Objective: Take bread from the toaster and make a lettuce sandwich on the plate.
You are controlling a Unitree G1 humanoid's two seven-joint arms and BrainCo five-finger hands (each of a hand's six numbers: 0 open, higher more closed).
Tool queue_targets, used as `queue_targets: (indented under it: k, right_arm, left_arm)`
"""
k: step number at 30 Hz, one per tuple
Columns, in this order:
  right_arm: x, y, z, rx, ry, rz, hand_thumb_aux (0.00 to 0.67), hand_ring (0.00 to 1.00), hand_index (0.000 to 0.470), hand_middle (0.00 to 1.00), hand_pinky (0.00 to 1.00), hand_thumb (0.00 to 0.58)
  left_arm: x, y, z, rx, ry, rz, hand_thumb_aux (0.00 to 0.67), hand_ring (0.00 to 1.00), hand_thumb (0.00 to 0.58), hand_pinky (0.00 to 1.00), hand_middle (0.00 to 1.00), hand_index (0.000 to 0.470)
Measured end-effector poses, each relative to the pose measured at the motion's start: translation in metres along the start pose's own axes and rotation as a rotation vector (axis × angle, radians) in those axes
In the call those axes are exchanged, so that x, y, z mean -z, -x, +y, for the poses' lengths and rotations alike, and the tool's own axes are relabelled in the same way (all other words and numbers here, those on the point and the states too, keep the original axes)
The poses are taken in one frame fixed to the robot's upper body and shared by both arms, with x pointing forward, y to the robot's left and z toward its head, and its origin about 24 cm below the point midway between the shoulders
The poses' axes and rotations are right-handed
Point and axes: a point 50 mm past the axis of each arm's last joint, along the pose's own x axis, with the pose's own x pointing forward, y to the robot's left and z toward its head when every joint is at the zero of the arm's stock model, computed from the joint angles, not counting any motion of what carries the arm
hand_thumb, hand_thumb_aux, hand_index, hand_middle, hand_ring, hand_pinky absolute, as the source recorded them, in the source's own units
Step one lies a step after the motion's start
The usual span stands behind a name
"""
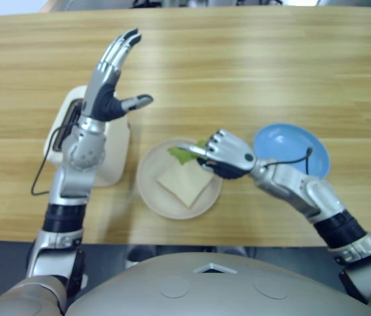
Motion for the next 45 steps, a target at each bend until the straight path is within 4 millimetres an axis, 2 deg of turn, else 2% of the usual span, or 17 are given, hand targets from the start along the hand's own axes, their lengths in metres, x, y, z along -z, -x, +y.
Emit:
queue_targets:
  k: [7, 16, 23, 29, 35, 43, 44, 45]
  right_arm:
    - [0.001, 0.002, 0.011, -0.022, -0.045, 0.012, 0.67, 1.0, 0.46, 1.0, 1.0, 0.58]
    - [-0.004, -0.003, 0.013, -0.017, -0.069, -0.004, 0.67, 1.0, 0.46, 1.0, 1.0, 0.58]
    - [-0.019, -0.006, 0.024, -0.037, -0.13, -0.041, 0.67, 1.0, 0.46, 1.0, 1.0, 0.58]
    - [-0.023, -0.005, 0.025, -0.06, -0.164, -0.049, 0.67, 1.0, 0.46, 1.0, 1.0, 0.58]
    - [-0.026, -0.004, 0.029, -0.088, -0.187, -0.053, 0.67, 1.0, 0.46, 1.0, 1.0, 0.58]
    - [-0.027, 0.0, 0.043, -0.182, -0.222, -0.043, 0.67, 1.0, 0.46, 1.0, 1.0, 0.58]
    - [-0.026, 0.002, 0.046, -0.205, -0.226, -0.032, 0.615, 0.65, 0.422, 0.65, 0.65, 0.576]
    - [-0.024, 0.004, 0.05, -0.235, -0.232, -0.021, 0.378, 0.07, 0.26, 0.07, 0.07, 0.47]
  left_arm:
    - [0.0, 0.0, 0.0, 0.0, 0.0, -0.001, 0.0, 0.0, 0.0, 0.0, 0.0, 0.0]
    - [0.0, 0.0, 0.0, 0.004, 0.0, -0.001, 0.0, 0.0, 0.0, 0.0, 0.0, 0.0]
    - [0.0, -0.001, 0.0, 0.006, 0.0, 0.002, 0.0, 0.0, 0.0, 0.0, 0.0, 0.0]
    - [0.0, -0.001, 0.0, 0.009, 0.0, 0.004, 0.0, 0.0, 0.0, 0.0, 0.0, 0.0]
    - [-0.001, -0.001, 0.0, 0.008, -0.001, 0.001, 0.0, 0.0, 0.0, 0.0, 0.0, 0.0]
    - [-0.002, -0.001, 0.0, 0.018, -0.001, 0.0, 0.0, 0.0, 0.0, 0.0, 0.0, 0.0]
    - [-0.002, -0.001, 0.0, 0.019, -0.001, 0.0, 0.0, 0.0, 0.0, 0.0, 0.0, 0.0]
    - [-0.002, -0.001, 0.0, 0.018, -0.001, -0.001, 0.0, 0.0, 0.0, 0.0, 0.0, 0.0]
